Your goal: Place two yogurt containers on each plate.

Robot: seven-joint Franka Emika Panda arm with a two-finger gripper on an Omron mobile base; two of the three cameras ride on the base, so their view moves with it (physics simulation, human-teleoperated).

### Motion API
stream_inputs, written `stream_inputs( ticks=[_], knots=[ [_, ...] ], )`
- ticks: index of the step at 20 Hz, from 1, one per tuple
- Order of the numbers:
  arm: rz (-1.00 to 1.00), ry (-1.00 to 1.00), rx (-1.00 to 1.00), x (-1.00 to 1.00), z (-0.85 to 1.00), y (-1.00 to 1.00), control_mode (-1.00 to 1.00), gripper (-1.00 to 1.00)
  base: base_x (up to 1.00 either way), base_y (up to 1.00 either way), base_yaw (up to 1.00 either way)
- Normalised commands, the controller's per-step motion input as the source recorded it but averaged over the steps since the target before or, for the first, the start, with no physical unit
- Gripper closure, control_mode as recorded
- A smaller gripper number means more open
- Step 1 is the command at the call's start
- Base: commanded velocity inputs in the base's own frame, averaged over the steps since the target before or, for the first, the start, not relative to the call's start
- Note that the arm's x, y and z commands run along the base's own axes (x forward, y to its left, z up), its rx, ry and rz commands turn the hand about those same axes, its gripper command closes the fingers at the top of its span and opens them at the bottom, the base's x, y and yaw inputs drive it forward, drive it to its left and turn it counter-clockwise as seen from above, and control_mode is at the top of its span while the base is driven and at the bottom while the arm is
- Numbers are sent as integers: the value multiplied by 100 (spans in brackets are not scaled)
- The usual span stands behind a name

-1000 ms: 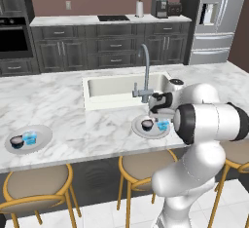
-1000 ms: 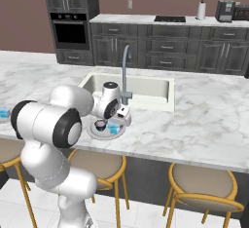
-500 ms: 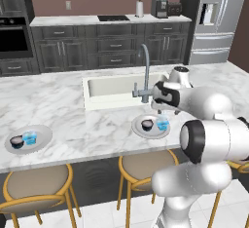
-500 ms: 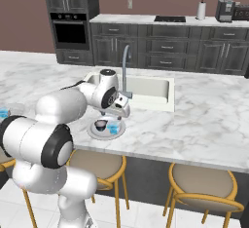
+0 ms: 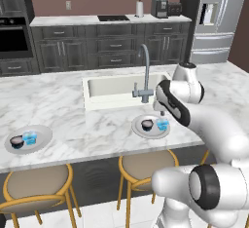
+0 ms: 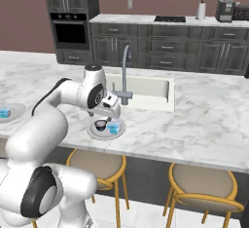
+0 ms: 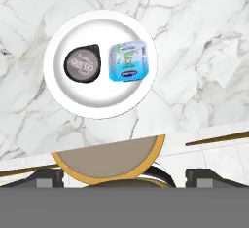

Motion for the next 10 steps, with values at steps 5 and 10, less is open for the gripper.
stream_inputs(
  ticks=[5,10],
  knots=[
    [0,0,0,-58,61,21,-100,-100,0,0,0],
    [0,-1,0,-61,53,12,-100,-100,0,0,0]
  ],
)
